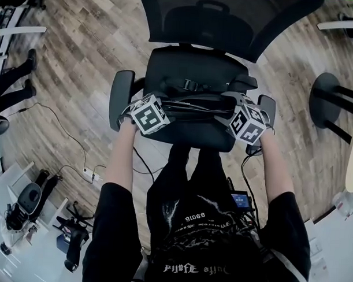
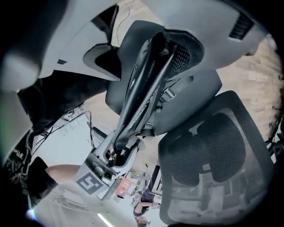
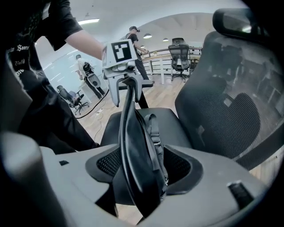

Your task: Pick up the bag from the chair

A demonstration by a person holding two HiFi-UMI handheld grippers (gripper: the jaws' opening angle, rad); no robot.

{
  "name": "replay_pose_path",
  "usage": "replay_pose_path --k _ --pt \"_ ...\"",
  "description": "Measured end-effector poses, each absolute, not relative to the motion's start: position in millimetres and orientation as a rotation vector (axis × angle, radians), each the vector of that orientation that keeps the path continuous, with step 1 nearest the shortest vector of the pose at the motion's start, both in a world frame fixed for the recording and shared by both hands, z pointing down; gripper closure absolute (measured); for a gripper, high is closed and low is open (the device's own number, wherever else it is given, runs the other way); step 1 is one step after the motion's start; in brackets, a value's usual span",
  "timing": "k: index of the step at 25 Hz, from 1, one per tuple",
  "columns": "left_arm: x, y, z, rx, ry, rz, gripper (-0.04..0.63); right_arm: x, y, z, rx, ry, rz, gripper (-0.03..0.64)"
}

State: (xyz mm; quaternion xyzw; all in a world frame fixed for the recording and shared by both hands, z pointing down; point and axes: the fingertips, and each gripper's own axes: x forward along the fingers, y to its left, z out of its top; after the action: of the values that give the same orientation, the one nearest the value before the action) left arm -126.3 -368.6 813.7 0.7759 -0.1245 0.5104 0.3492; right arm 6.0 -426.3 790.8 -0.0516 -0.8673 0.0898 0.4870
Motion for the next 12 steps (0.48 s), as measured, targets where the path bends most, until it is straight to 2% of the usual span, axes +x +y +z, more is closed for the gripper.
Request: replay_pose_path --k 4,5,9,12 --pt "-132 -364 826 1.973 -0.392 1.263 0.288 14 -421 802 -0.167 -2.050 0.147 0.331" --pt "-134 -363 829 1.967 -0.410 1.271 0.297 16 -421 806 -0.166 -2.041 0.131 0.388" --pt "-142 -371 836 1.951 -0.553 1.245 0.468 22 -418 810 -0.157 -2.030 0.120 0.447" --pt "-146 -371 835 1.918 -0.626 1.202 0.501 19 -415 810 -0.177 -2.006 0.091 0.525"
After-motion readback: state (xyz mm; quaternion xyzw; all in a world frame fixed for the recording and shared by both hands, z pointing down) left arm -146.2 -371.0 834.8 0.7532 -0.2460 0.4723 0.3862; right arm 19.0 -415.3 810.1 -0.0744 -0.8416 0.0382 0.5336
